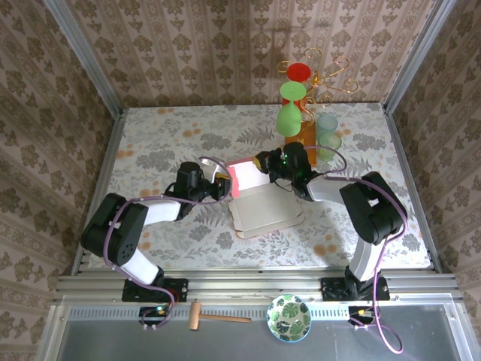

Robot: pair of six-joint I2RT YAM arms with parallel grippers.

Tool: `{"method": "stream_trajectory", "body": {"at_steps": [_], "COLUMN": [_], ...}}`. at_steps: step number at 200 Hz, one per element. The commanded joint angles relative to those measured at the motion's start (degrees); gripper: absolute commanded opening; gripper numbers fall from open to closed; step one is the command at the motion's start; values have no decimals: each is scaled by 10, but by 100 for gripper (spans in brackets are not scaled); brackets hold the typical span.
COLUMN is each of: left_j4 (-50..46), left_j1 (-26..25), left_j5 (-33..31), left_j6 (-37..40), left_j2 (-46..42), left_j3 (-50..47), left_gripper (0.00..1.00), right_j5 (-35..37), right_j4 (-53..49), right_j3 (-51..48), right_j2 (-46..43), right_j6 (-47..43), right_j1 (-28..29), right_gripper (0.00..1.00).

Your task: Fold the paper box

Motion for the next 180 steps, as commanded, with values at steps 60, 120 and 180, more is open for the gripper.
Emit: {"method": "stream_trajectory", "body": {"at_steps": [60, 120, 180], "left_j4": [-45, -38, -22], "left_j1": [-30, -46, -50], "left_j5": [-92, -138, -140], "left_j6": [7, 8, -3], "left_j2": [15, 18, 30], "left_j3": [36, 34, 36], "left_gripper": [26, 32, 32], "right_j5": [-24, -25, -24], "right_j4": [31, 33, 33], "right_j3": [-15, -13, -12], "right_j2": [16, 20, 18], "right_j6": [-7, 3, 7], "right_j1": [8, 9, 11], "right_gripper": [0, 0, 0]}}
